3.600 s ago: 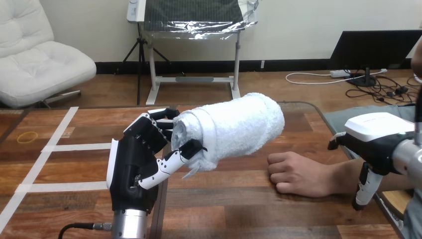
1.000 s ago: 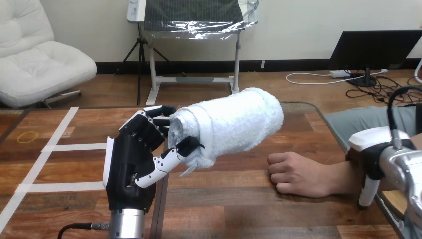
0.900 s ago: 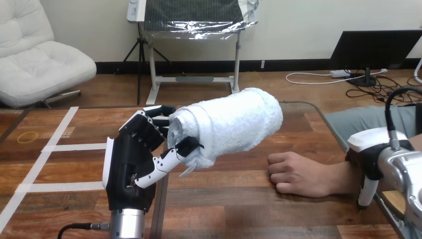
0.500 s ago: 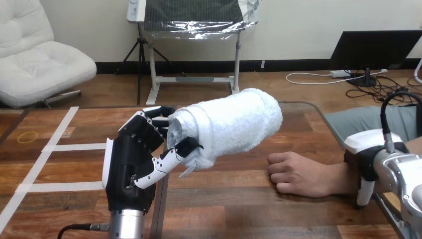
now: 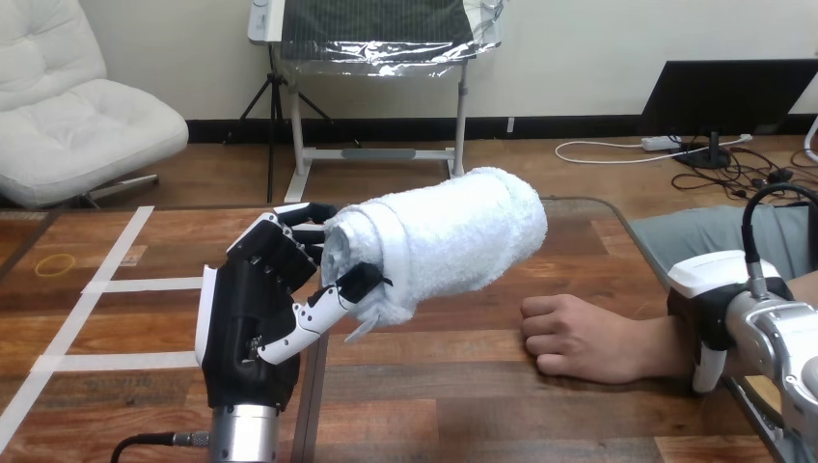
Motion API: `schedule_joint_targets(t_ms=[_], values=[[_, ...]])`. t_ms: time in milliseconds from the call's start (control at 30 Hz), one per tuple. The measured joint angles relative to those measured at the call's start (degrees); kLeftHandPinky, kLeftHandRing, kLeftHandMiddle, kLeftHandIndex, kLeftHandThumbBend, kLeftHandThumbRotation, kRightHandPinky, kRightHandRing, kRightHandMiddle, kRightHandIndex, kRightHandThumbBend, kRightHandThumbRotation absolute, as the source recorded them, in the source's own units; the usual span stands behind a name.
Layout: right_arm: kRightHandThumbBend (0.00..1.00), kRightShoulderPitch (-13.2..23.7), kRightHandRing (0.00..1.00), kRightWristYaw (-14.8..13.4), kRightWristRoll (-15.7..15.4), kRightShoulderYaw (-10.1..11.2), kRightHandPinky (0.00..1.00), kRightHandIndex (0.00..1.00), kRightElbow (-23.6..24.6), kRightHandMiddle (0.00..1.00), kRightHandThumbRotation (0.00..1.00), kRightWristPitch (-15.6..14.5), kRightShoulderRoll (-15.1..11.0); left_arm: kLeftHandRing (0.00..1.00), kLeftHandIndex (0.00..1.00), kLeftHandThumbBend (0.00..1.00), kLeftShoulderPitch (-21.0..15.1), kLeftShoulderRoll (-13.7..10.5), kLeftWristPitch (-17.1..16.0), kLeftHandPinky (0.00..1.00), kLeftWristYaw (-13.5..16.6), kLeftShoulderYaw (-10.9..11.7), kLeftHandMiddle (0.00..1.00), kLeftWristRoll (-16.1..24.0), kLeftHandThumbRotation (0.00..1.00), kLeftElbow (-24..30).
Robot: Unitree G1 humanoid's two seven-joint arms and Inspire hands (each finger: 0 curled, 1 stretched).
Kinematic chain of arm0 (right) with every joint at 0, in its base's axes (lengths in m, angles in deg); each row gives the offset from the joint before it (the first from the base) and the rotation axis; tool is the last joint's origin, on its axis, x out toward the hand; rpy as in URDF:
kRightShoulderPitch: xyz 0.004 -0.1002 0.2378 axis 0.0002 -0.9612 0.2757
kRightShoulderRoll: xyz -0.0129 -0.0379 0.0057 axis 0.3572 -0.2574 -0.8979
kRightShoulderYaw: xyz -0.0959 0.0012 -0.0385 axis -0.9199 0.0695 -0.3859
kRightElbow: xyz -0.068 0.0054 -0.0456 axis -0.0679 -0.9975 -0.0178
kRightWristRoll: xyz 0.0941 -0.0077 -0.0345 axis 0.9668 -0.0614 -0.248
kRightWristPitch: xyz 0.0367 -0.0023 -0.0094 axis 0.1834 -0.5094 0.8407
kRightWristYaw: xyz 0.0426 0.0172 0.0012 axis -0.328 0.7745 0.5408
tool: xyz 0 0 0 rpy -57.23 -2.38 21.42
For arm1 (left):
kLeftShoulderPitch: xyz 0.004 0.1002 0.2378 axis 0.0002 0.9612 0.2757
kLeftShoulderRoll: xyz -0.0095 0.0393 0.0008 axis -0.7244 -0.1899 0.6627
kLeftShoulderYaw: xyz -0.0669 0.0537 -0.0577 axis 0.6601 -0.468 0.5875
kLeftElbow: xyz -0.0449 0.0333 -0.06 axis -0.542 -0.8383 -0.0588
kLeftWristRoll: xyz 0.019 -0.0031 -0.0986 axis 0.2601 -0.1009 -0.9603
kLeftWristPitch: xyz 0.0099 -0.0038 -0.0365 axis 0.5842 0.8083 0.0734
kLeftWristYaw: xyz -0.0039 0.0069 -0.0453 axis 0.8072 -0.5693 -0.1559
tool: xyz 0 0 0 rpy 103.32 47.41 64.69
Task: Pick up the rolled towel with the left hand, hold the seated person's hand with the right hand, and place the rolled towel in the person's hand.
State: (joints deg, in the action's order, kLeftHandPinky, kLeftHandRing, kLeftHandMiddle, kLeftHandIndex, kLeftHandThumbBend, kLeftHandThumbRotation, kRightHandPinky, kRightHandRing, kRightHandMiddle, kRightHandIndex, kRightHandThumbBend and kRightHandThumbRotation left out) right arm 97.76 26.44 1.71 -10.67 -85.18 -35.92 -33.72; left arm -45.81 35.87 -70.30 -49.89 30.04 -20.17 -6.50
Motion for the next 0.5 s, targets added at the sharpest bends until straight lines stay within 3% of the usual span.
schedule_joint_targets(t_ms=[500], values=[[0.72, 0.0, 0.2, -5.9, 2.0, 0.0, 0.11, 0.61, -1.9, 0.32, 0.02, 2.6, -0.3, 0.43, 0.55, 0.54, 0.0, 0.0, 0.9, 0.45, -0.1, 0.0, 0.46, -0.4, 0.0, 0.0]])
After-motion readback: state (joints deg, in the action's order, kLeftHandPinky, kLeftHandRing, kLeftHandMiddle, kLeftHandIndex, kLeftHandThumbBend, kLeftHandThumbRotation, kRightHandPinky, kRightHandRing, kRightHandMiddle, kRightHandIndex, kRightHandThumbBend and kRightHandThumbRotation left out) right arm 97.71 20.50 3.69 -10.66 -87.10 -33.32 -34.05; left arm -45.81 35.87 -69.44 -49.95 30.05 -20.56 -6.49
